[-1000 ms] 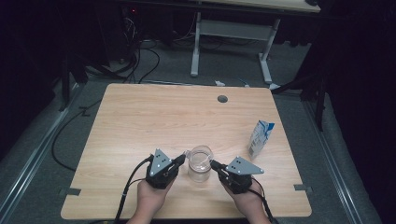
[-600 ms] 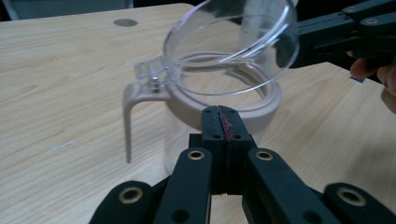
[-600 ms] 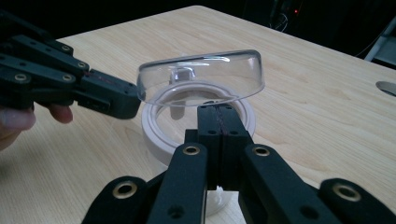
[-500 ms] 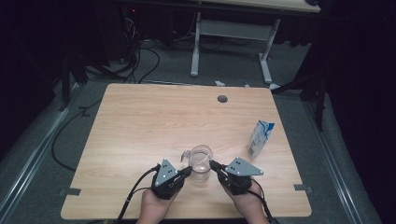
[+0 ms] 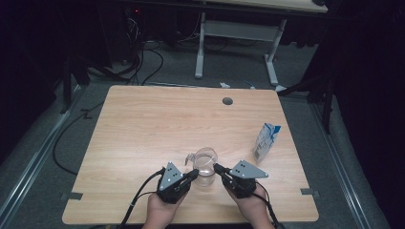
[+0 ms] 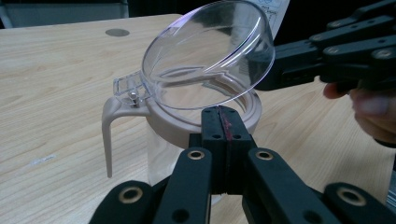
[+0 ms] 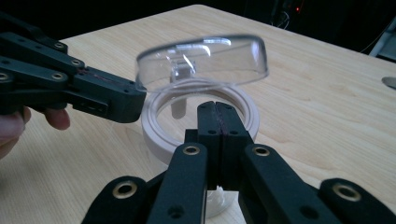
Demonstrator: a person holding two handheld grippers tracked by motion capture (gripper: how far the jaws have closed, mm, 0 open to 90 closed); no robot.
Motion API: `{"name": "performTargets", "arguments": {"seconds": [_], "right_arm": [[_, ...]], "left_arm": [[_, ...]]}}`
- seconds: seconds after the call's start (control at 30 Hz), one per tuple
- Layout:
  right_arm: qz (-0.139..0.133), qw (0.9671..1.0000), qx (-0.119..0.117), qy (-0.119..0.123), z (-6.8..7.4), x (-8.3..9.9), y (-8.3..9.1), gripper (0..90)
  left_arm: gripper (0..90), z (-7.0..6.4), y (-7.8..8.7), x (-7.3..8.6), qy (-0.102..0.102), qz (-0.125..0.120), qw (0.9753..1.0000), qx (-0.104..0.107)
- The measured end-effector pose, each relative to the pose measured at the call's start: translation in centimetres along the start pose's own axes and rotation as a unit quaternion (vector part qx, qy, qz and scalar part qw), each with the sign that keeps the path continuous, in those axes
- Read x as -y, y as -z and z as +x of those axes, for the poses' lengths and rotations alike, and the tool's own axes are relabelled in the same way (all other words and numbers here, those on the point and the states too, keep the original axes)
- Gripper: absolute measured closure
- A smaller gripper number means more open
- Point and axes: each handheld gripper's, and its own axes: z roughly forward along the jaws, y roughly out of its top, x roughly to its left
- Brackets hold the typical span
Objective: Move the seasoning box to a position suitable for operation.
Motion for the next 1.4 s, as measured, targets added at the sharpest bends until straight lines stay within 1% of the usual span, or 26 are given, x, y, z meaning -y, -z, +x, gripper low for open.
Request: {"name": "performTargets", "arguments": {"seconds": [0.1,0.2,0.23,0.37,0.7,0.93,1.07,1.13,1.17,1.27,1.33,1.37,1.4], "right_arm": [[0.002,1.0,-0.001,-0.001,0.0,0.2,-0.3,89.8],[0.001,1.0,0.0,0.003,0.1,0.2,-0.3,90.0],[0.0,1.0,0.001,0.007,0.1,0.3,-0.3,90.0],[-0.005,1.0,-0.002,0.006,0.1,0.4,-0.3,90.0],[-0.006,1.0,-0.002,0.006,0.1,0.5,-0.3,90.0],[-0.007,0.9999,-0.003,0.008,0.1,0.5,-0.3,90.0],[-0.007,0.9999,-0.003,0.008,0.1,0.5,-0.3,90.0],[-0.006,0.9999,-0.003,0.008,0.1,0.5,-0.3,89.9],[-0.005,1.0,-0.003,0.004,0.1,0.4,-0.3,89.6],[-0.008,1.0,-0.004,0.002,0.0,0.3,0.0,87.0],[-0.009,1.0,0.001,0.001,-0.2,0.3,0.3,85.6],[-0.01,0.9999,0.002,-0.002,-0.4,0.3,0.4,85.5],[-0.011,0.9999,0.006,-0.001,-0.8,0.4,0.6,85.4]], "left_arm": [[90.0,0.0,0.1,-0.1,0.002,-0.005,1.0,0.0],[90.0,0.1,0.2,-0.2,0.001,-0.008,1.0,0.001],[90.0,0.1,0.2,-0.2,0.0,-0.009,1.0,0.0],[90.0,0.3,0.4,-0.4,0.004,-0.018,0.9998,-0.004],[90.0,1.1,1.0,-0.7,0.019,-0.036,0.999,-0.016],[90.0,1.8,1.2,-0.6,0.028,-0.04,0.9985,-0.026],[89.9,2.0,1.2,-0.6,0.027,-0.039,0.9985,-0.028],[89.5,1.9,1.4,-0.6,0.023,-0.039,0.9986,-0.029],[89.1,2.0,1.5,-0.6,0.02,-0.039,0.9986,-0.03],[86.8,2.4,2.2,-0.5,0.004,-0.024,0.999,-0.038],[84.7,3.2,2.7,0.1,-0.009,-0.008,0.9985,-0.053],[83.9,3.8,3.1,0.7,-0.013,0.003,0.9979,-0.064],[82.8,4.1,3.3,1.1,-0.013,0.011,0.9974,-0.07]]}}
